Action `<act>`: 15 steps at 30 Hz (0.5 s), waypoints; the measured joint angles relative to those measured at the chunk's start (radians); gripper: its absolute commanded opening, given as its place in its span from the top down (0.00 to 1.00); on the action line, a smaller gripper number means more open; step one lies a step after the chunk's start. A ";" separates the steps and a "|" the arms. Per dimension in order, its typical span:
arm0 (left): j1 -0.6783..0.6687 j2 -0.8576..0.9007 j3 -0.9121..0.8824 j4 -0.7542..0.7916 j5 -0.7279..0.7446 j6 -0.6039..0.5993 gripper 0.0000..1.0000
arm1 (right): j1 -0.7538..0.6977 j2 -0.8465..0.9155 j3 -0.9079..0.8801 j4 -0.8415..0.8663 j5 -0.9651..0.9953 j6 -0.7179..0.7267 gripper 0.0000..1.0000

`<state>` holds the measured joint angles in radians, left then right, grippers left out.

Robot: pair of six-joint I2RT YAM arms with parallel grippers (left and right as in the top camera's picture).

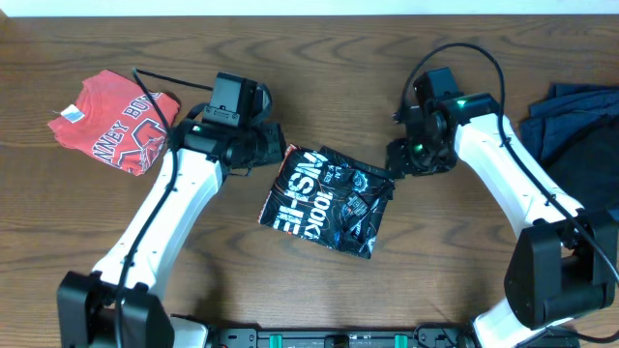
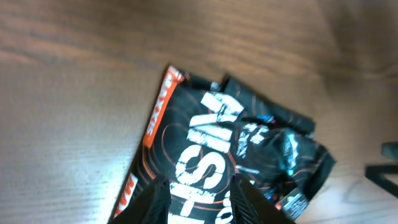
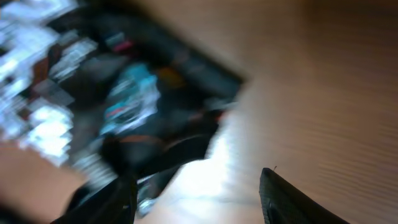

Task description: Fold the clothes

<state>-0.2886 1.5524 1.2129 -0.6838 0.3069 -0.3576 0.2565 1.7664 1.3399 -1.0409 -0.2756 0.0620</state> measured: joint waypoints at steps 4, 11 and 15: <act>-0.001 0.063 -0.004 -0.034 0.000 0.000 0.67 | 0.014 0.000 -0.028 -0.004 -0.117 -0.068 0.43; -0.005 0.204 -0.008 -0.076 0.000 0.005 0.72 | 0.073 0.000 -0.174 0.123 -0.139 -0.092 0.45; -0.021 0.257 -0.012 -0.105 0.000 0.008 0.72 | 0.082 0.000 -0.240 0.196 -0.097 -0.063 0.52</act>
<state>-0.3092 1.8091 1.2007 -0.7887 0.3069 -0.3500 0.3382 1.7668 1.1000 -0.8452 -0.3721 -0.0006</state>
